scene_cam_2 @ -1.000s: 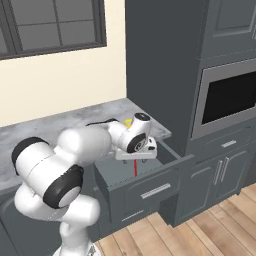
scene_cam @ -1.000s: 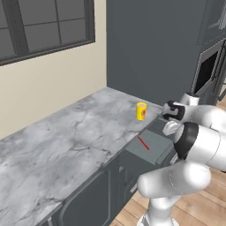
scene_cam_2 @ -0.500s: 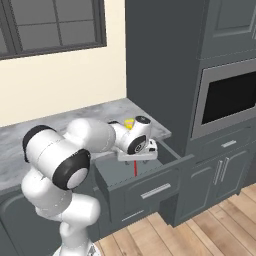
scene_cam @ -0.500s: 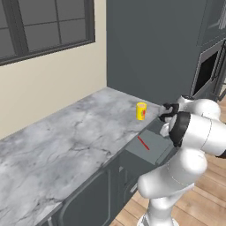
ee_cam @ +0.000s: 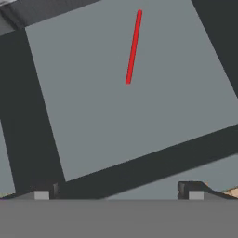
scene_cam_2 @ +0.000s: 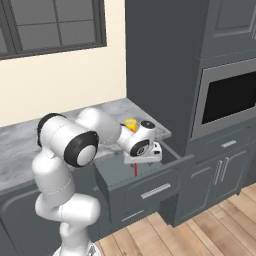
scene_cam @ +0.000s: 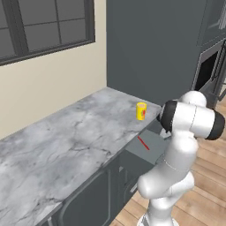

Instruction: Pick up the straw from the right drawer and put it inside the smoothie cup.

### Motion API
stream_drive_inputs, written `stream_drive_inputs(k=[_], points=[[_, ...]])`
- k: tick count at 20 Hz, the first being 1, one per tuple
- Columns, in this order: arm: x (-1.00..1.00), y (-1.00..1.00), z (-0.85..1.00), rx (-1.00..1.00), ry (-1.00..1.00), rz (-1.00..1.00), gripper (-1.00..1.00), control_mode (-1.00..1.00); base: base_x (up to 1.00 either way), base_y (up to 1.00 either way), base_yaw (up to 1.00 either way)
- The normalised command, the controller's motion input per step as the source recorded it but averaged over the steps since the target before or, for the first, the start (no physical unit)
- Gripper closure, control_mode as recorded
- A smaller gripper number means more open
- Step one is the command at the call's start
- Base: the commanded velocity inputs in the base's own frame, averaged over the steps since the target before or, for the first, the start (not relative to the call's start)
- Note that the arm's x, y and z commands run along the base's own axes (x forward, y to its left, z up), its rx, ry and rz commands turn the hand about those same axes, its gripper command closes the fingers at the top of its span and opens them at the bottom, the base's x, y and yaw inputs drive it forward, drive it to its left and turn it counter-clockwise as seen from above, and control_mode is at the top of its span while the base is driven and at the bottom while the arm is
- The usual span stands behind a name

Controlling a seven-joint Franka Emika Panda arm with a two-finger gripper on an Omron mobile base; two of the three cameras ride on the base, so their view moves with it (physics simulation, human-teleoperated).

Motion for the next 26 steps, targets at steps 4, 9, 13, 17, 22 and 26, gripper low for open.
stream_drive_inputs(k=[4,9,13,17,22,26], points=[[0.34,-0.16,-0.35,0.0,0.01,0.06,-1.0,-1.0,0.0,0.0,0.0],[0.25,-0.1,-0.5,0.0,0.04,0.11,-1.0,-1.0,0.0,0.0,0.0],[0.06,-0.19,-0.49,0.0,0.07,0.1,-1.0,-1.0,0.0,0.0,0.0],[-0.39,-0.76,-0.4,0.0,0.12,0.01,-1.0,-1.0,0.0,0.0,0.0],[-0.98,-1.0,-0.18,0.02,0.04,0.0,-1.0,-1.0,0.0,0.0,0.0],[-1.0,-1.0,-0.01,0.07,0.0,-0.01,-1.0,-1.0,0.0,0.0,0.0]])
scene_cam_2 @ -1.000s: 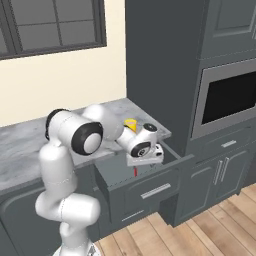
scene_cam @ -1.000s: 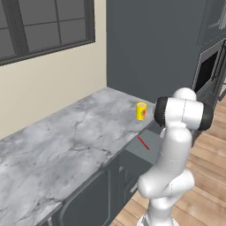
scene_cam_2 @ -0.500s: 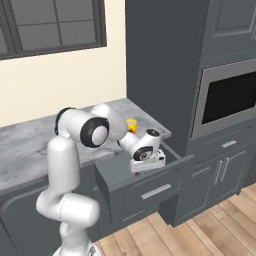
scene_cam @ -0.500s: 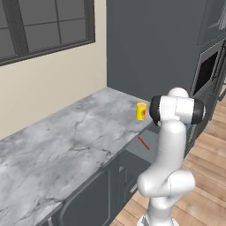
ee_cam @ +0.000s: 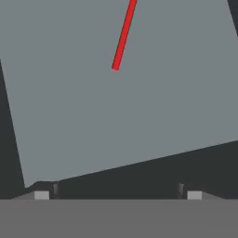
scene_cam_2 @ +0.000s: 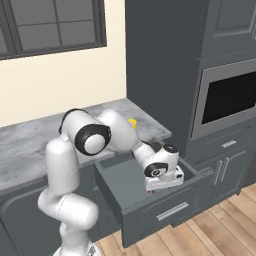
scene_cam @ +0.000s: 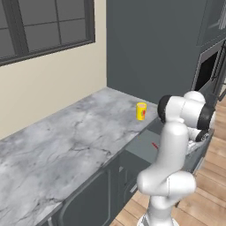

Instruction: Pick up the straw from the right drawer and put it inside the smoothie cup.

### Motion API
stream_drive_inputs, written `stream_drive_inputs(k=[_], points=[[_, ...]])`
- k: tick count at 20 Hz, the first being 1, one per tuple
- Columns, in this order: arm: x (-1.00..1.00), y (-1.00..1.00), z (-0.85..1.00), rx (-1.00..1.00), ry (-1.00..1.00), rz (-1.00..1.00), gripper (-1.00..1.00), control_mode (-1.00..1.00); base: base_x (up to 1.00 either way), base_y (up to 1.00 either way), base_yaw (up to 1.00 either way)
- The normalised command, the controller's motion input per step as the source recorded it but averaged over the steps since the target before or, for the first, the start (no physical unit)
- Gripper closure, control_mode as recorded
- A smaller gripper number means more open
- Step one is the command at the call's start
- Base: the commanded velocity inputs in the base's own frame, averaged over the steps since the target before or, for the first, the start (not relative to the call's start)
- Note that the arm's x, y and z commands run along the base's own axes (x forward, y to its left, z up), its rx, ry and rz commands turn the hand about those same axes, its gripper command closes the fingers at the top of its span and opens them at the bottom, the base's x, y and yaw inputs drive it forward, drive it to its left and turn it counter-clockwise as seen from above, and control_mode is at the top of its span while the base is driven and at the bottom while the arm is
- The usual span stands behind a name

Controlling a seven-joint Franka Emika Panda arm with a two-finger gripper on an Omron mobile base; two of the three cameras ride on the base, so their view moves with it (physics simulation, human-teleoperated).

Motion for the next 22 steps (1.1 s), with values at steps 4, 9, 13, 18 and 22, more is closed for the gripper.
stream_drive_inputs(k=[4,9,13,18,22], points=[[-1.0,-0.98,0.08,0.09,-0.04,0.0,-1.0,-1.0,0.0,0.0,0.0],[-0.58,-0.32,0.71,0.04,-0.19,0.0,-1.0,-1.0,0.0,0.0,0.0],[-0.12,0.09,1.0,0.0,-0.18,0.0,-1.0,-1.0,0.0,0.0,0.0],[0.0,0.49,0.92,-0.02,-0.15,0.0,-1.0,-1.0,0.0,0.0,0.0],[0.03,0.6,0.4,-0.05,-0.02,0.0,-1.0,-1.0,0.0,0.0,0.0]])
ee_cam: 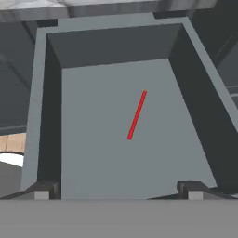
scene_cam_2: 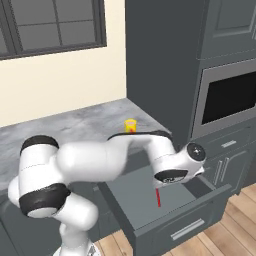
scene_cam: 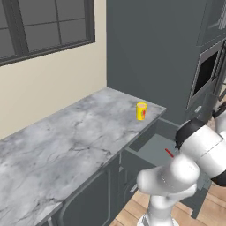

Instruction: Pick up the straw from the right drawer and put it inside the smoothie cup.

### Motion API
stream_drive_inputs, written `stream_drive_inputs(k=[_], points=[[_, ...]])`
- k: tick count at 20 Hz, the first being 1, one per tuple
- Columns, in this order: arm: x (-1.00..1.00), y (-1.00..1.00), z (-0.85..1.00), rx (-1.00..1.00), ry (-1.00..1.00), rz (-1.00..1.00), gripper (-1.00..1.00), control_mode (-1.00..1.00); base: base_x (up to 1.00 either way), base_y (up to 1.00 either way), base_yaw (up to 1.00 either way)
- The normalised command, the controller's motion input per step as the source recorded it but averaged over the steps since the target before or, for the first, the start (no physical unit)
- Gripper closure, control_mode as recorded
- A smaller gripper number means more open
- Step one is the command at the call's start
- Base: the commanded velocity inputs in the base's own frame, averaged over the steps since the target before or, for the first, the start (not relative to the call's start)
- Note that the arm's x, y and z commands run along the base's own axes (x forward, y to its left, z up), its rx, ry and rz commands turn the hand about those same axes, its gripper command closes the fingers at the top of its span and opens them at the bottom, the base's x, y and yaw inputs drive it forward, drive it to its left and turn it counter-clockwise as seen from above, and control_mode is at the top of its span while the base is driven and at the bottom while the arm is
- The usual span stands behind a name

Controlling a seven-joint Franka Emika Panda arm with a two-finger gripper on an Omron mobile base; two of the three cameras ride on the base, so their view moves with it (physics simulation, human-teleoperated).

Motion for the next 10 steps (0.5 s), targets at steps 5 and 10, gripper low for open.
stream_drive_inputs(k=[5,10], points=[[0.07,0.52,0.04,-0.08,0.09,-0.04,-1.0,-1.0,0.0,0.0,0.0],[0.09,0.42,0.0,-0.11,0.08,-0.14,-1.0,-1.0,0.0,0.0,0.0]])
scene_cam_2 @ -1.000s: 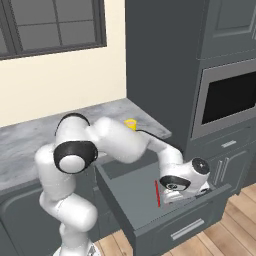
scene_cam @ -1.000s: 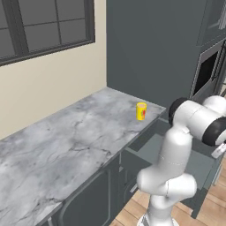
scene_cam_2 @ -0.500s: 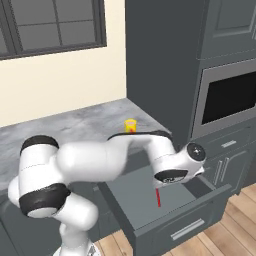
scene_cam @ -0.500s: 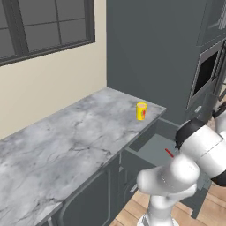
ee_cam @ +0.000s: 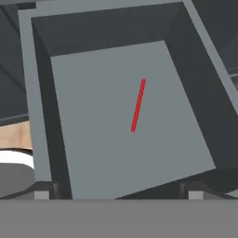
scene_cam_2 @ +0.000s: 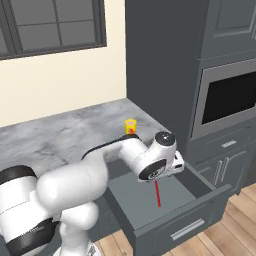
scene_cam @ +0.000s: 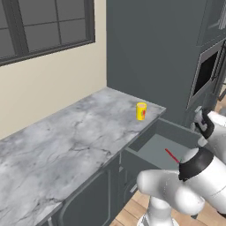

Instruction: Pick up the straw from the right drawer and put it inside the smoothie cup.

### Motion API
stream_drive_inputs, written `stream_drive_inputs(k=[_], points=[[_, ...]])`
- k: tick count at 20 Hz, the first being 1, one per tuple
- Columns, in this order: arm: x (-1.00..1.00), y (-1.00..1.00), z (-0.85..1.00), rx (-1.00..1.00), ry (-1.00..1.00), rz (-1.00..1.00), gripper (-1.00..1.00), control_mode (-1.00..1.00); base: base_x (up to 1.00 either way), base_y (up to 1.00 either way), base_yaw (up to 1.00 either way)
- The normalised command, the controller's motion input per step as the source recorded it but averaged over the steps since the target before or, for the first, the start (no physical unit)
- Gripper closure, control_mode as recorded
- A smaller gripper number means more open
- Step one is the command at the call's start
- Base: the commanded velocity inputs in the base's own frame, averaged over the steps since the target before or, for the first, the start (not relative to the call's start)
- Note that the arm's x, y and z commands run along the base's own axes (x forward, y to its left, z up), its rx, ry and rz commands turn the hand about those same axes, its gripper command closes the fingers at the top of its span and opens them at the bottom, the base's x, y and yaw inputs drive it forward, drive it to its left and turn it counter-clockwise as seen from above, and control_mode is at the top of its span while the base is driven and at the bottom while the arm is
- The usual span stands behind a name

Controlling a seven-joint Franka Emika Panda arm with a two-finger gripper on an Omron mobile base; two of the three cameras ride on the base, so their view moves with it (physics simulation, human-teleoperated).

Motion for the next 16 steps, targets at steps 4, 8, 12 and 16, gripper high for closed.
stream_drive_inputs(k=[4,8,12,16], points=[[0.16,0.37,-0.03,-0.11,0.1,-0.13,-1.0,-1.0,0.0,0.0,0.0],[0.18,0.34,-0.2,-0.09,0.08,-0.14,-1.0,-1.0,0.0,0.0,0.0],[0.13,0.13,-0.29,-0.03,0.08,-0.13,-1.0,-1.0,0.0,0.0,0.0],[0.16,0.0,-0.33,0.0,0.06,-0.1,-1.0,-1.0,0.0,0.0,0.0]])
